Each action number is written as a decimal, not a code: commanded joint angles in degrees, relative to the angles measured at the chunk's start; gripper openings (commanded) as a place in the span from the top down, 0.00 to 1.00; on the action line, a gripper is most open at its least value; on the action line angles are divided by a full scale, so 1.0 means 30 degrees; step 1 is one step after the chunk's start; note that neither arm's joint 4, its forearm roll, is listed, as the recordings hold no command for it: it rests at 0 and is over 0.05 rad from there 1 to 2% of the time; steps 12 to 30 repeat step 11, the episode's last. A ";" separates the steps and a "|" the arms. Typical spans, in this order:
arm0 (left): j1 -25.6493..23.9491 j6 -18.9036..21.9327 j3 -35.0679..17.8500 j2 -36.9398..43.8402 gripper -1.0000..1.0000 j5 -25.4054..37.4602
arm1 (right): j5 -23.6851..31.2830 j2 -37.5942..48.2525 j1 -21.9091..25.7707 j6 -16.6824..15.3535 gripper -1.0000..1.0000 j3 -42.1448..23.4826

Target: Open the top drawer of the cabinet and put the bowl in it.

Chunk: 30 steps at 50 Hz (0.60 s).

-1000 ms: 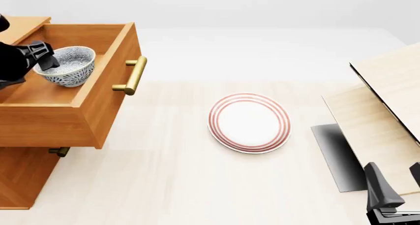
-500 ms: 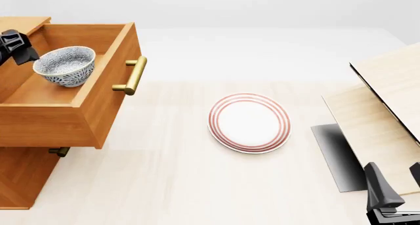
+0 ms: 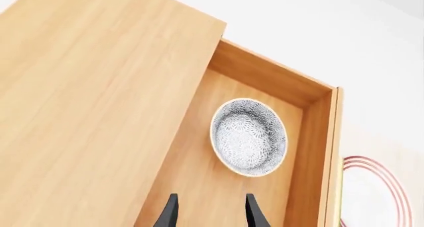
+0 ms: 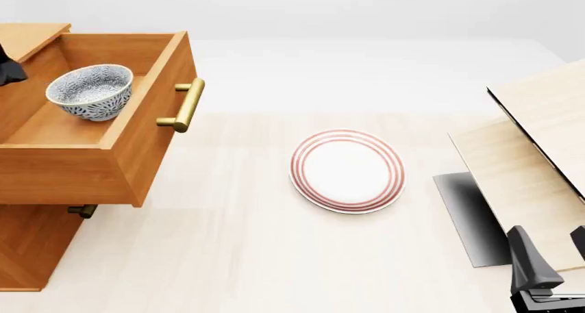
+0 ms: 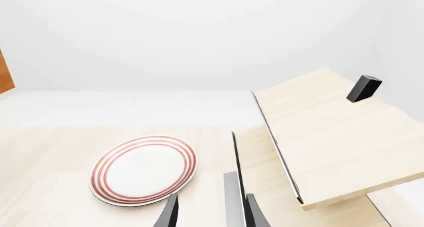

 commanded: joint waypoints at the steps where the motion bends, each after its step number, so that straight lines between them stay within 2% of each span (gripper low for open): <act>1: 0.0091 0.0423 0.0008 -0.1548 0.00 0.1247 | 0.0001 -0.0021 -0.0001 -0.0004 0.00 0.0011; 11: 0.0400 0.0688 0.0257 -0.2747 0.00 0.1957 | 0.0002 -0.0015 -0.0001 -0.0016 0.00 0.0010; 30: 0.0400 0.0688 0.0257 -0.2747 0.00 0.1957 | 0.0002 -0.0015 -0.0001 -0.0016 0.00 0.0010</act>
